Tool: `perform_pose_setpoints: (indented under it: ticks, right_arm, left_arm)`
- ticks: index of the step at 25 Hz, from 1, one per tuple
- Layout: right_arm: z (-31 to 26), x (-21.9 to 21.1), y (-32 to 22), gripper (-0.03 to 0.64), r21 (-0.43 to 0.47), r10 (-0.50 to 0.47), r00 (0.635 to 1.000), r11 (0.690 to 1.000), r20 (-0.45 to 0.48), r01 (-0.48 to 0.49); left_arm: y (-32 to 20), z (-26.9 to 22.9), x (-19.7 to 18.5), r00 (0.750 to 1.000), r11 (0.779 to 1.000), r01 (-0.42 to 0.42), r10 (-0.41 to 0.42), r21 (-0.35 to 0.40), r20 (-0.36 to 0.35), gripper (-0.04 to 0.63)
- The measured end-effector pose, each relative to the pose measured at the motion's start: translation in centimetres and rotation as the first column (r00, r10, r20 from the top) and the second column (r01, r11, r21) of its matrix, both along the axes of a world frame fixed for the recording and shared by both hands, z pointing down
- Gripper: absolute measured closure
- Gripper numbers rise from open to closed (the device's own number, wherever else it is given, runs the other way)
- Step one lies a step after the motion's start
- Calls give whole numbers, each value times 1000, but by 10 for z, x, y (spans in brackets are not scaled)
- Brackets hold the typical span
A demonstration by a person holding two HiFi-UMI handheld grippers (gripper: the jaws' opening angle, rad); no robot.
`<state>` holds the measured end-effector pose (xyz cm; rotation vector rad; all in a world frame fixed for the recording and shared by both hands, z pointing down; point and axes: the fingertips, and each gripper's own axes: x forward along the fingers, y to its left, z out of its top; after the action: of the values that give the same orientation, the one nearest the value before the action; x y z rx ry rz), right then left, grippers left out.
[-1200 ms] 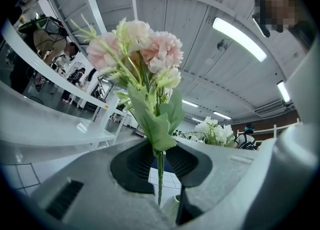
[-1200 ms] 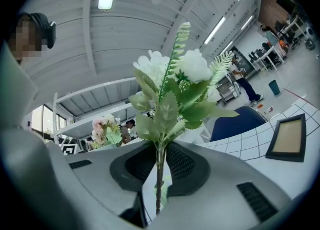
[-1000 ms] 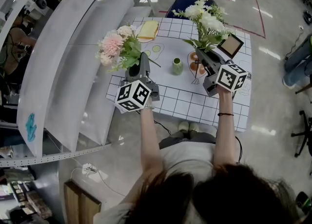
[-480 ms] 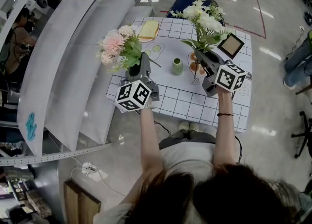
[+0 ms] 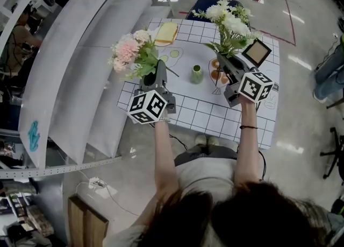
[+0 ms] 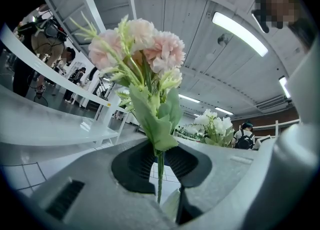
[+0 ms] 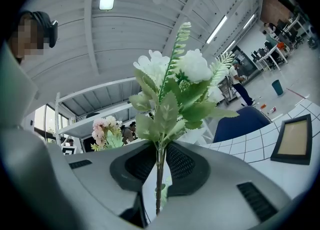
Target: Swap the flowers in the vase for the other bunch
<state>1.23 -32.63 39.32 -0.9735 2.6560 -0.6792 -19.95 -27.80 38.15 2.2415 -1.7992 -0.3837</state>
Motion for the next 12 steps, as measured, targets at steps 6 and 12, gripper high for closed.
perform_pose_setpoints:
  ticks: [6,12]
  right_arm:
    - [-10,-5,-9,558,39,23,999,999,23,-24]
    - [-15,-14,-12,558,63,34,999,997,42,-36]
  left_arm:
    - [-1,4,-9,1000,1000,5,-5,-9,-8,529]
    - [-3,9,-15,1000,1000,5,-5,-21,-16,529]
